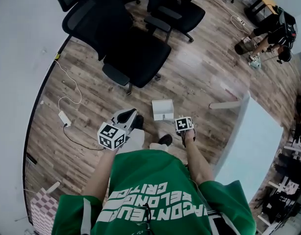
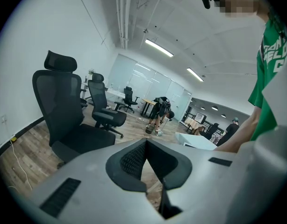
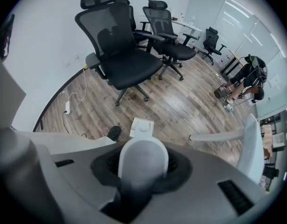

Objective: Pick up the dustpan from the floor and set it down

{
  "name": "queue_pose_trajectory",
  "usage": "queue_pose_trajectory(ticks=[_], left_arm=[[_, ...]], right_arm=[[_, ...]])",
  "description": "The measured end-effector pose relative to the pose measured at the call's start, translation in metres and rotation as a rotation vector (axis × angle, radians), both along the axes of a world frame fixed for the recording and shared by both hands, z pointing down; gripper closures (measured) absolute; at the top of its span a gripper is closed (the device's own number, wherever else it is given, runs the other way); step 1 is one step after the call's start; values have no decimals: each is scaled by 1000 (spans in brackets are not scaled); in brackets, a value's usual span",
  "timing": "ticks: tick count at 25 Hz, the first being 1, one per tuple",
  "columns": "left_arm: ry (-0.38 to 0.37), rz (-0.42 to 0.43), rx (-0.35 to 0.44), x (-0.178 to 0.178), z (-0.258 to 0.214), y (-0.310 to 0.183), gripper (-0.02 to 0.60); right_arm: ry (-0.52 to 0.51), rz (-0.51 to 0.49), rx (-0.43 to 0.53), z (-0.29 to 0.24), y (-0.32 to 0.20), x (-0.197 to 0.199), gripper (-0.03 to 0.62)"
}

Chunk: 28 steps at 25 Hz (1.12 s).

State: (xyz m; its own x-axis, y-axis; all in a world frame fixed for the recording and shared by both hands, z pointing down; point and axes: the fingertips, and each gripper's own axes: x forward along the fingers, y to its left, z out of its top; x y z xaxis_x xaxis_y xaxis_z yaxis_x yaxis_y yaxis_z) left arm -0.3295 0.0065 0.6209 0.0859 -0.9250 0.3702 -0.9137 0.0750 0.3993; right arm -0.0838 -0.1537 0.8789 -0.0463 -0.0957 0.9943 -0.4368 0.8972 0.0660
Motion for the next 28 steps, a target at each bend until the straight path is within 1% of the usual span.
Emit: queue_pose_trajectory(ticks=[6, 12, 15, 19, 24, 28], left_arm=[[11, 28, -8, -10, 5, -5, 580], [34, 113, -14, -15, 14, -22, 580], [49, 179, -8, -9, 17, -34, 580], [65, 278, 4, 6, 20, -55, 580], [74, 396, 24, 23, 19, -75, 580], [71, 490, 34, 37, 17, -86, 580]], right_arm=[[4, 15, -7, 13, 8, 2, 482], [21, 28, -7, 11, 12, 3, 482], [4, 58, -13, 12, 16, 1, 481], [12, 134, 4, -6, 17, 11, 468], [-70, 150, 66, -34, 18, 11, 453], [-142, 204, 164, -74, 18, 23, 444]])
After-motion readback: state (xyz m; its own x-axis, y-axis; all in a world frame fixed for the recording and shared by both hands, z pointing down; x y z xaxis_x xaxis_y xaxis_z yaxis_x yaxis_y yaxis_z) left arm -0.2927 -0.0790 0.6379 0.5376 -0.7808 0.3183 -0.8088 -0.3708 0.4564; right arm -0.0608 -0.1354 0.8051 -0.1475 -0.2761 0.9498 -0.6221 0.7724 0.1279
